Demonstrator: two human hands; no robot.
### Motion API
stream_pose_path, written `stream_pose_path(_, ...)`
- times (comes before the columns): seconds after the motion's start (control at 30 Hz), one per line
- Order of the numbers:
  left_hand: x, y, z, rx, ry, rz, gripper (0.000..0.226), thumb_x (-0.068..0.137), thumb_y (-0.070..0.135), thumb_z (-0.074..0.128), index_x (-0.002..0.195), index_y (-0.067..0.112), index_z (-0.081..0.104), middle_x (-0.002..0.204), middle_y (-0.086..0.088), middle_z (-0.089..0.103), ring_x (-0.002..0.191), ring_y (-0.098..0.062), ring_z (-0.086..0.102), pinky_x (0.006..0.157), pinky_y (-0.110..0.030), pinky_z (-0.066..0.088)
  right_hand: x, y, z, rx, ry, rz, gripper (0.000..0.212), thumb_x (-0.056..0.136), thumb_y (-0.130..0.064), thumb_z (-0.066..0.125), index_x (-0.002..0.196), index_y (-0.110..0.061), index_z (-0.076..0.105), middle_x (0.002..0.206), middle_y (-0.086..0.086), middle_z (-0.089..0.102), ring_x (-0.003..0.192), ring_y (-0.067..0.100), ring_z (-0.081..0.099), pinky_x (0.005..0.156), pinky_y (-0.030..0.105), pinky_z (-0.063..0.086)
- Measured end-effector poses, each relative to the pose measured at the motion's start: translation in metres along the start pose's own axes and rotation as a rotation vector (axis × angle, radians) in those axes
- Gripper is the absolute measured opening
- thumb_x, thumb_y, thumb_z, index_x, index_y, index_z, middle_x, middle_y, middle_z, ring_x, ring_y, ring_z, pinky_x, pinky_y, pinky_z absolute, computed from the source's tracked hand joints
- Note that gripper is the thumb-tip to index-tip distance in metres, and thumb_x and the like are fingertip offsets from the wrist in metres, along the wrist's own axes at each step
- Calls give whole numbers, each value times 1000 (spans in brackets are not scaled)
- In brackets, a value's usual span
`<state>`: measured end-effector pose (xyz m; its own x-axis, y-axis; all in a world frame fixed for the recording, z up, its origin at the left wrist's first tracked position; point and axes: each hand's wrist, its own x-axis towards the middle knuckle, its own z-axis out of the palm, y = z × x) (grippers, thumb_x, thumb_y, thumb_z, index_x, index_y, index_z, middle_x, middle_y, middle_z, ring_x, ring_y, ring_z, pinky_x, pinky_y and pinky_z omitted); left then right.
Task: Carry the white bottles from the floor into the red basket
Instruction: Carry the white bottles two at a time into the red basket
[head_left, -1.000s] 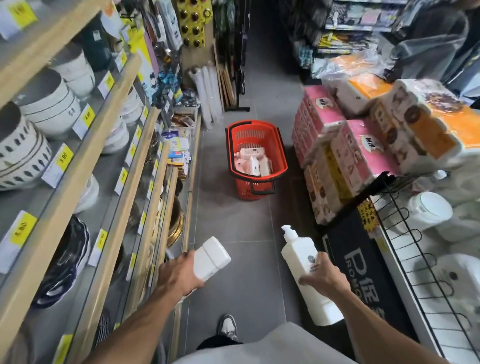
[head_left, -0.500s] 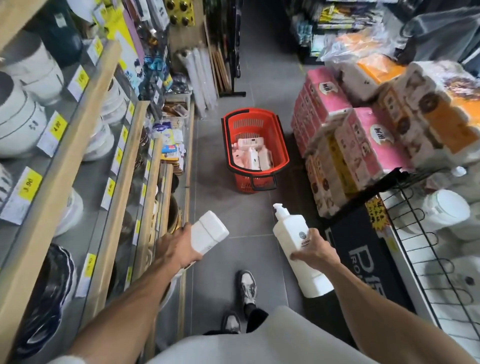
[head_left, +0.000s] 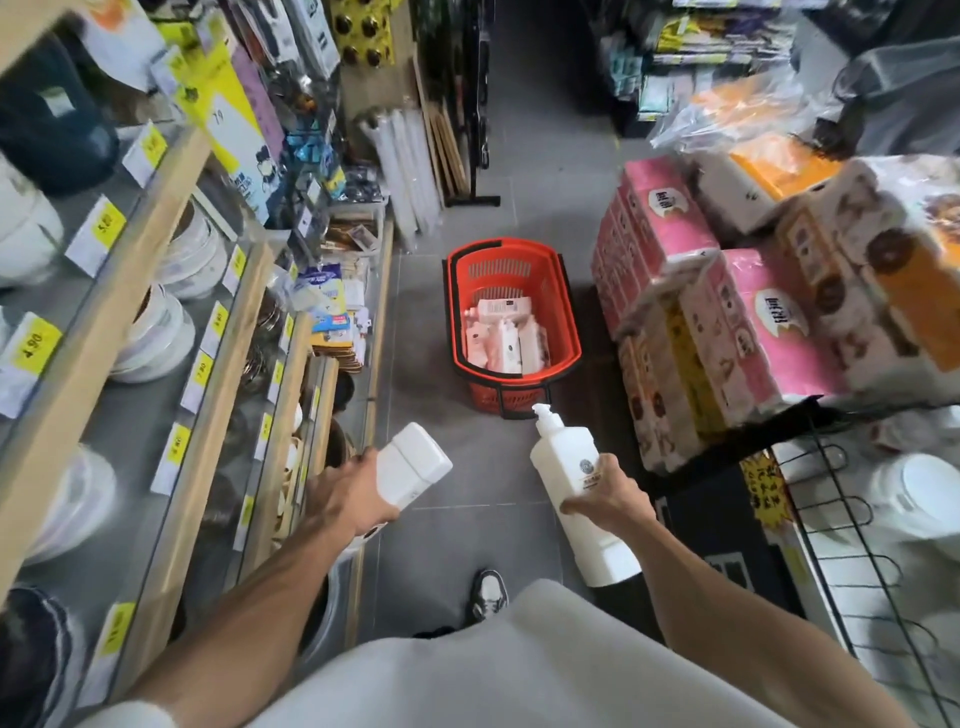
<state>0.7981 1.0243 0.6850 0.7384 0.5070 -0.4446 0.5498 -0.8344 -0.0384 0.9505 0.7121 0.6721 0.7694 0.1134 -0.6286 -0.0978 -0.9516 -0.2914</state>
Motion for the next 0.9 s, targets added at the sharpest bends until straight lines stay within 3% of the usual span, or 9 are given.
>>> stream_pose_path(0.2,36,13,-5,-12,-44,-22,87,67,59,79,135,23,38,118,-1,68,93,-21,65,70,-30,40,36,-13,-13,-8,-36,2,76,70,-47,84,121,-25,31,101,-2,56,92,24,63,86,43,57)
stream_pose_path(0.37,71,15,-13,-2,-87,-16,87,67,59,79,134,23,39,120,0,67,93,-20,65,68,-28,44,61,-30,-20,-11,-56,32,76,73,-45,84,126,-24,33,104,-1,57,90,22,61,79,36,53)
stream_pose_path(0.53,119,10,-34,-5,-110,21,85,66,58,81,134,25,41,120,-1,67,96,-23,65,77,-29,51,86,-55,-30,6,-39,83,75,71,-47,84,120,-26,31,103,-1,58,91,24,62,82,39,55)
stream_pose_path(0.73,175,1,-67,31,-80,86,83,68,59,79,133,24,40,123,-1,66,99,-22,65,71,-28,42,109,-94,-41,37,-12,141,78,67,-50,84,119,-28,30,102,-2,59,91,24,63,83,42,57)
stream_pose_path(0.9,214,-3,-90,38,-71,127,78,66,58,78,127,25,44,119,-2,68,97,-26,67,70,-29,46,128,-118,-50,71,7,160,78,64,-51,84,118,-29,31,103,-3,58,95,25,63,88,46,56)
